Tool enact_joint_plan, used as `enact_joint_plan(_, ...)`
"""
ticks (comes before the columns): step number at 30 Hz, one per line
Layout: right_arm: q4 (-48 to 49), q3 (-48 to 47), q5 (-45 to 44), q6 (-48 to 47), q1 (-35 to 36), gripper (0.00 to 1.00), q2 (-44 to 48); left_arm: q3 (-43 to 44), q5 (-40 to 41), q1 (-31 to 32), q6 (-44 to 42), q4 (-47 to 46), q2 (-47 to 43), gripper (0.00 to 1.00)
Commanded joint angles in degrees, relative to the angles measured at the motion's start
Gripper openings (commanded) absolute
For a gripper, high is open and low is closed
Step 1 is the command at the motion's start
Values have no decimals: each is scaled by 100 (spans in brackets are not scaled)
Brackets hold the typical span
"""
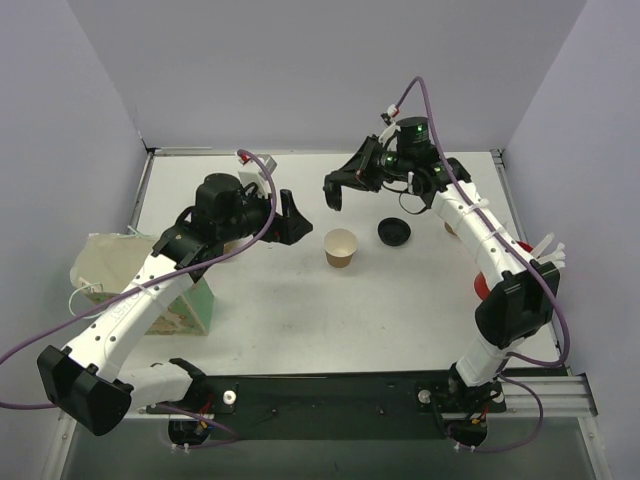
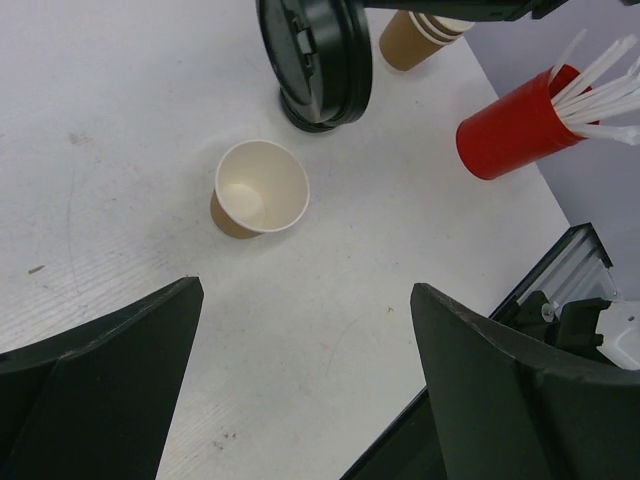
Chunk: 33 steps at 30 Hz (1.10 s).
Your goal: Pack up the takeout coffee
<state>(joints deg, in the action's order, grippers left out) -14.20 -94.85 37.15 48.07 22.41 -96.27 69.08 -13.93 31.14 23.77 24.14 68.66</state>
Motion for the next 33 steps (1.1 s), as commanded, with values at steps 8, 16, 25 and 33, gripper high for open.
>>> enact_joint_plan(8,163,-165,-1190,1037,781,0,170,343,654,375,-232,-366,94,93)
enact_joint_plan(16,-162,-201,-1895,1327,1124,0,99,422,2104,859,-391,-445,314,88)
enact_joint_plan(25,-268,-157,-2238,1626,1292,0,108,229,2580,973,-417,-928,393,84)
enact_joint_plan(33,-250,-166,-2414,1828,1450,0,38,132,2571,982,-364,-1113,508,80)
